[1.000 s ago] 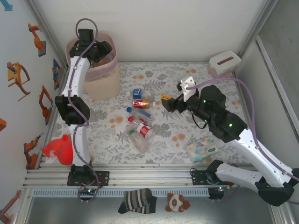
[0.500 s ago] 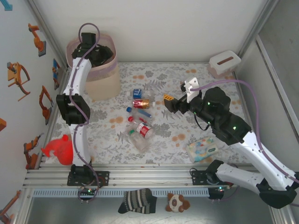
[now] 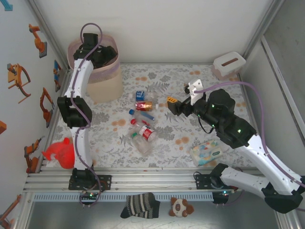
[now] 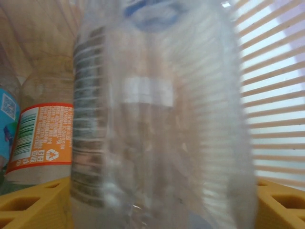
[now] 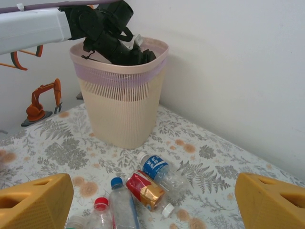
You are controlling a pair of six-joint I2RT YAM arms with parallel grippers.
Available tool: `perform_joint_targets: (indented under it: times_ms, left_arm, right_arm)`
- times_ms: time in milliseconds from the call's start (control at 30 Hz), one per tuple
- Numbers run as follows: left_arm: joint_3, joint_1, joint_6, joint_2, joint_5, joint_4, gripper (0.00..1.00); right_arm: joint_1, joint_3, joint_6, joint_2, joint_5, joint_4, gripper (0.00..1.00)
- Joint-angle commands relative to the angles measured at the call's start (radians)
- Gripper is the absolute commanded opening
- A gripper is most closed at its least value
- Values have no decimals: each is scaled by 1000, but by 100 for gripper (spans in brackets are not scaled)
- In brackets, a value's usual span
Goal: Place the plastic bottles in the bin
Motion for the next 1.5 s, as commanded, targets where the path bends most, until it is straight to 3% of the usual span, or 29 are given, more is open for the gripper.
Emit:
perform_joint_targets:
  times_ms: [0,567,1000,1267,1467]
  left_arm:
    - [-12,2,19,-96,-5,3,82]
    - [-168,1,111,-324,34,20,82]
    - [-585,-9,187,-637,176,204,75]
    - [-715,-57,294,-781,141,205,74]
    - [-745,-117,386,-846,183,141,74]
  right_arm:
    - [3,-2,5,2,10,22,87]
    - [3,31,-10,54,-6,29,87]
    - [3,18,19,70,-23,44,87]
    - [3,14,21,91,-38,58,87]
    - [3,13,25,95,-40,55,87]
